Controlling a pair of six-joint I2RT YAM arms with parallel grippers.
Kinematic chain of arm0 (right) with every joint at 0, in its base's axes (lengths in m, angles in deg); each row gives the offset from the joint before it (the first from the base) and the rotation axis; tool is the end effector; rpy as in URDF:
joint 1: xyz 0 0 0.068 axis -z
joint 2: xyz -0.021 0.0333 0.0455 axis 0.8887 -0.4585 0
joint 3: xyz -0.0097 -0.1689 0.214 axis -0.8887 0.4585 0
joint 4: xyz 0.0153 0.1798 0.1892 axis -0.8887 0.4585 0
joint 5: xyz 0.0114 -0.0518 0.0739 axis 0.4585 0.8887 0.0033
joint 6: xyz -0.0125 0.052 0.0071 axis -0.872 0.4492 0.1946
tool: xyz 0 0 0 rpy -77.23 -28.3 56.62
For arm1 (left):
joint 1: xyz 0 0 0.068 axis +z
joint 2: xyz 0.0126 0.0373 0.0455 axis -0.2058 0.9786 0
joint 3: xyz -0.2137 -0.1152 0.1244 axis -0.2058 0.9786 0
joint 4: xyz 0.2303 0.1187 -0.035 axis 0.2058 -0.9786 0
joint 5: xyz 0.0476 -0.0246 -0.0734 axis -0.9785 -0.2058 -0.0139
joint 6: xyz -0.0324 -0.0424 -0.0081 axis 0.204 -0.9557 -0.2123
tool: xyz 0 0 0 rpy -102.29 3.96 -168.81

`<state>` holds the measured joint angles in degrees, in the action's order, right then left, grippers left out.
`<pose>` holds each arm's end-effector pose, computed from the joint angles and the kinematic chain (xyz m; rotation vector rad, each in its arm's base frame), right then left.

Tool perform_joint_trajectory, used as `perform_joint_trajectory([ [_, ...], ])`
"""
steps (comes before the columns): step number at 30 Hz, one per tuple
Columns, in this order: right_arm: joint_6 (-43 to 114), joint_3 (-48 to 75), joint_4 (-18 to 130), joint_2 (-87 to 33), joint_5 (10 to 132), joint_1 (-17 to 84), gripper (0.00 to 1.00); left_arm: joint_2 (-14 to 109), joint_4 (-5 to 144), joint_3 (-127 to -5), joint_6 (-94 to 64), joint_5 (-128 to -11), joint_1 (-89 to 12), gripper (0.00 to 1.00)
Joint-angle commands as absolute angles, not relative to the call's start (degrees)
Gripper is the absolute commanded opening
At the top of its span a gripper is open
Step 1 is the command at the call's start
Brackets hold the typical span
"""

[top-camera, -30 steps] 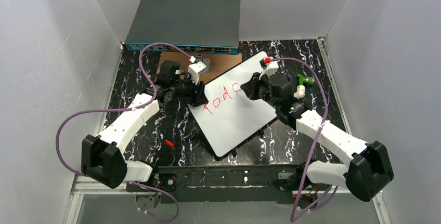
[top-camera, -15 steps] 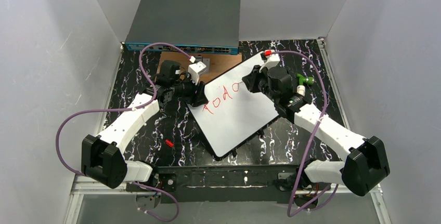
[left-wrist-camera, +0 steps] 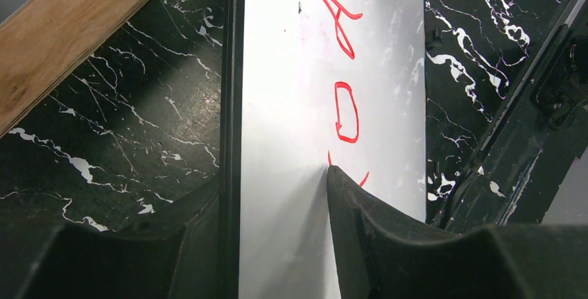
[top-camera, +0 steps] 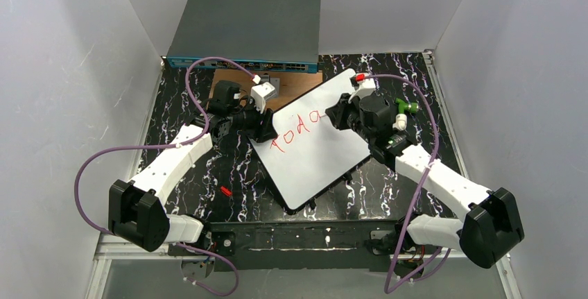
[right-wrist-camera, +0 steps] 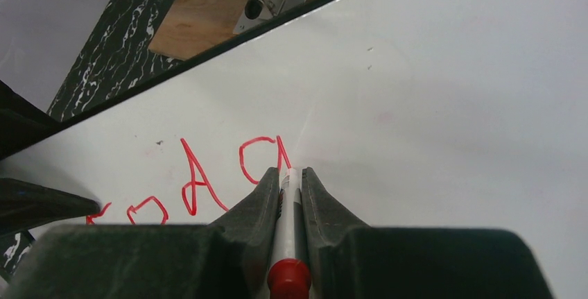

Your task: Write a sentence on the whiteboard

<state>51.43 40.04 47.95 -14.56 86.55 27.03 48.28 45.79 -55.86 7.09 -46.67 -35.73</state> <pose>0.2317 0.1605 0.3098 -0.1067 1.8228 0.6075 0.2622 -0.1360 0.3071 0.9293 1.9767 -0.7272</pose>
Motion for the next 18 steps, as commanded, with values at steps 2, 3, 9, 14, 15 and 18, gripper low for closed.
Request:
perform_joint_trajectory([
  [2,52.31,43.2,48.46,-11.92,87.91,27.2,0.01,46.9,43.11,-54.48,13.24,-44.22,-37.56,0.0],
  [3,52.33,43.37,48.55,-11.71,88.25,27.2,0.01,46.89,43.14,-54.46,13.14,-44.15,-37.54,0.0],
  [9,50.74,41.71,49.1,-11.48,89.12,27.2,0.01,46.9,43.07,-54.78,13.15,-44.23,-37.54,0.0],
  [14,48.5,39.27,48.4,-10.43,89.55,27.2,0.01,46.78,42.85,-54.74,13.12,-44.23,-37.56,0.0],
  [15,47.84,39.16,47.86,-10.21,89.49,27.2,0.01,46.84,42.84,-54.68,13.14,-44.21,-37.54,0.0],
  [18,46.57,38.14,46.93,-9.99,89.49,27.2,0.01,46.67,42.85,-54.59,13.13,-44.18,-37.54,0.0],
])
